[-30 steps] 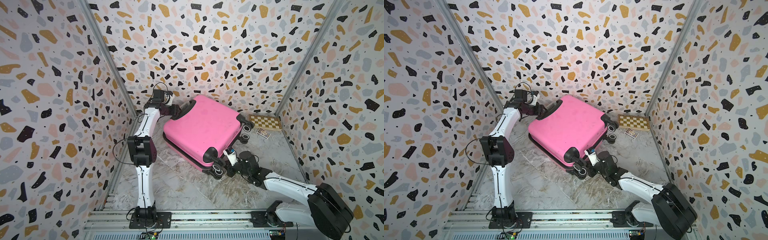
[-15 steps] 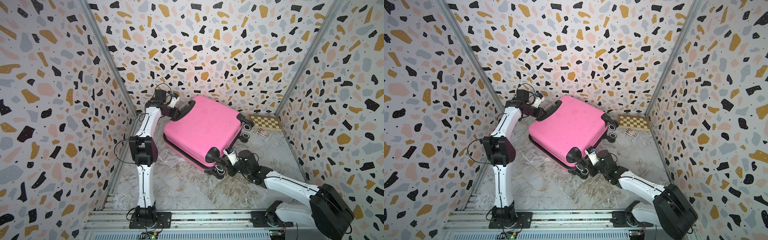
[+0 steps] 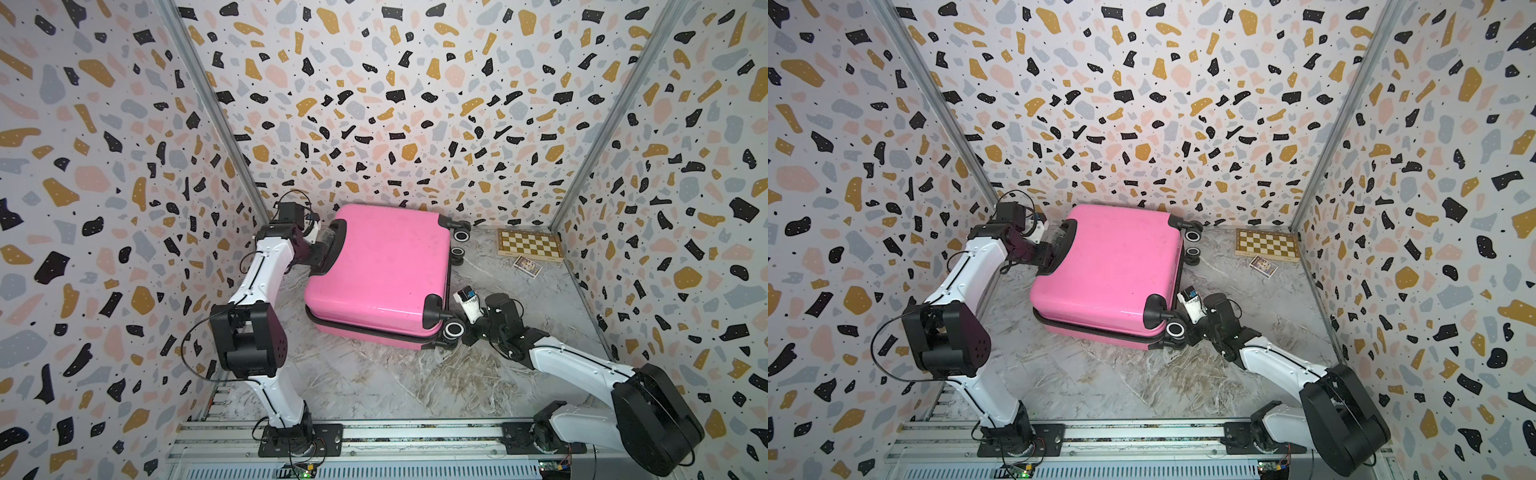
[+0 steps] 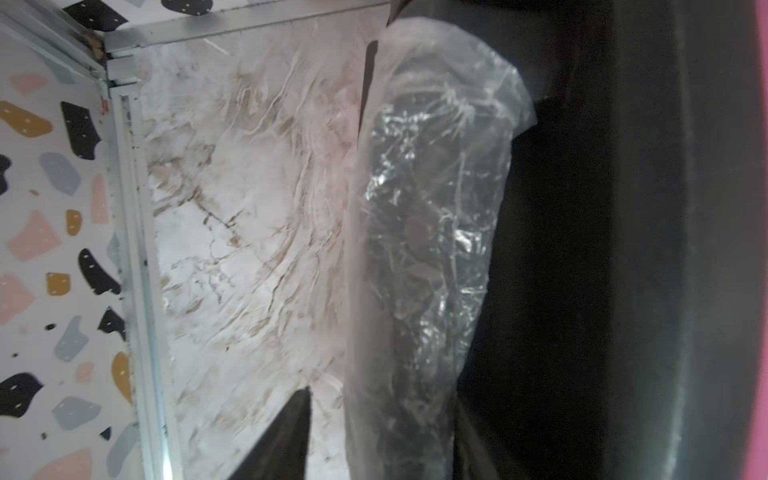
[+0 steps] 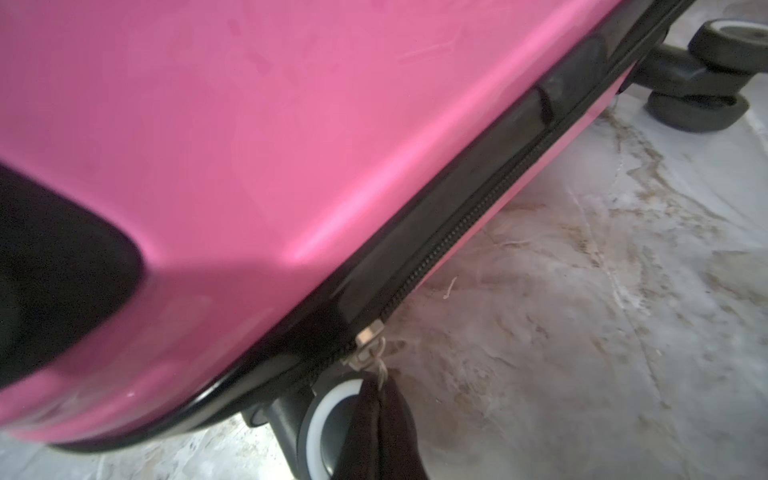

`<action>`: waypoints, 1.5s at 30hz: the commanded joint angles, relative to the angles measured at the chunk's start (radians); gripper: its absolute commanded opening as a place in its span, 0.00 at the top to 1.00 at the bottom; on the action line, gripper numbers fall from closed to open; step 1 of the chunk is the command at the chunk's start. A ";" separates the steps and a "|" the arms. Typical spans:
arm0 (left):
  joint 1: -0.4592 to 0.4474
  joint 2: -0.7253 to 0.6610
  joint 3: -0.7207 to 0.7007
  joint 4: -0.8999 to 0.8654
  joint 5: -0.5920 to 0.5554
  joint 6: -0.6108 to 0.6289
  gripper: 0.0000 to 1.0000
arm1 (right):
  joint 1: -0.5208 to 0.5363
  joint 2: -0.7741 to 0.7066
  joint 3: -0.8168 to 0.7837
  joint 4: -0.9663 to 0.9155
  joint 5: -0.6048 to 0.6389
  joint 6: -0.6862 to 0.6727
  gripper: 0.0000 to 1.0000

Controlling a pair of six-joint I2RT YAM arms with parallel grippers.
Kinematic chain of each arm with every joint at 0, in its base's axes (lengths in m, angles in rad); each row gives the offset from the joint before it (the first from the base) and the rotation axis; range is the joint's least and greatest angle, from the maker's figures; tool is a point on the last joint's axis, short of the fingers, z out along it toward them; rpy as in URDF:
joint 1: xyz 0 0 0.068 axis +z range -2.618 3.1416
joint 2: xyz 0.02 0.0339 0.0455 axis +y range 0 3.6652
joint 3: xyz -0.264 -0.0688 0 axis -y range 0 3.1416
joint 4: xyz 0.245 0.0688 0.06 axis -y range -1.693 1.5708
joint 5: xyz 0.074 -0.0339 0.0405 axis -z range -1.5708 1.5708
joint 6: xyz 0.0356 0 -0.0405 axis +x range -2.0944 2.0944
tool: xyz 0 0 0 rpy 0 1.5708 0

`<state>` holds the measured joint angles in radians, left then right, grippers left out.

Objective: Close the suitcase zippers
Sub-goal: Adjust the suitcase at the center of the board, then zip the zipper on the suitcase.

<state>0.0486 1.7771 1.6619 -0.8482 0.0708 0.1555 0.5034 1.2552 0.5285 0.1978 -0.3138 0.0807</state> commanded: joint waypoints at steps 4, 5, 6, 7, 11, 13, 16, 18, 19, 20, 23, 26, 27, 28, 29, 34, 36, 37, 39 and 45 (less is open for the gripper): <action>-0.057 -0.168 -0.007 -0.111 0.053 -0.030 0.22 | -0.102 0.045 0.040 0.110 -0.221 0.074 1.00; -0.090 -0.212 -0.032 -0.079 0.069 -0.007 0.22 | -0.105 0.049 0.040 0.123 -0.249 0.082 1.00; -0.121 -0.258 -0.063 -0.041 0.093 0.015 0.22 | -0.106 0.050 0.038 0.132 -0.270 0.089 1.00; -0.148 -0.296 -0.089 -0.012 0.118 0.033 0.23 | -0.107 0.051 0.034 0.142 -0.283 0.097 1.00; -0.335 -0.432 -0.192 0.081 0.286 0.166 0.24 | -0.115 0.059 0.019 0.174 -0.328 0.110 1.00; -0.464 -0.474 -0.238 0.121 0.286 0.254 0.23 | -0.123 0.073 0.019 0.175 -0.344 0.113 1.00; -0.662 -0.516 -0.341 0.248 0.200 0.355 0.15 | -0.125 0.088 0.021 0.172 -0.358 0.117 1.00; -0.746 -0.516 -0.387 0.323 0.153 0.380 0.12 | -0.125 0.088 0.019 0.176 -0.366 0.125 1.00; -0.772 -0.508 -0.395 0.340 0.146 0.385 0.12 | -0.125 0.085 0.014 0.179 -0.366 0.129 1.00; -0.793 -0.496 -0.401 0.358 0.139 0.391 0.12 | -0.125 0.081 0.008 0.183 -0.362 0.136 1.00; -0.859 -0.445 -0.402 0.371 0.092 0.446 0.11 | -0.125 0.060 -0.010 0.176 -0.339 0.143 1.00; -0.905 -0.381 -0.391 0.365 0.074 0.510 0.11 | -0.123 0.036 -0.037 0.170 -0.308 0.143 1.00; -0.916 -0.360 -0.389 0.376 0.065 0.517 0.11 | -0.124 0.028 -0.046 0.170 -0.309 0.143 1.00; -0.925 -0.343 -0.388 0.383 0.055 0.524 0.11 | -0.122 0.026 -0.051 0.170 -0.309 0.146 1.00; -0.932 -0.326 -0.384 0.388 0.051 0.534 0.11 | -0.119 0.021 -0.056 0.169 -0.311 0.149 1.00; -0.972 -0.238 -0.377 0.469 -0.141 0.581 0.11 | -0.095 -0.025 -0.080 0.155 -0.295 0.162 1.00; -0.976 -0.212 -0.375 0.518 -0.236 0.591 0.11 | -0.079 -0.047 -0.088 0.140 -0.288 0.167 1.00; -0.977 -0.203 -0.378 0.537 -0.276 0.598 0.12 | -0.071 -0.059 -0.093 0.133 -0.286 0.173 1.00; -0.978 -0.193 -0.385 0.587 -0.345 0.612 0.12 | -0.057 -0.084 -0.110 0.129 -0.290 0.186 1.00; -0.978 -0.179 -0.401 0.714 -0.414 0.628 0.11 | -0.034 -0.158 -0.181 0.166 -0.342 0.247 1.00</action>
<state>-0.9791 1.5620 1.2755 -0.2893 -0.1387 0.7677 0.4416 1.1538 0.3756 0.3641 -0.5346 0.2989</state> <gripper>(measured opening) 0.888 0.062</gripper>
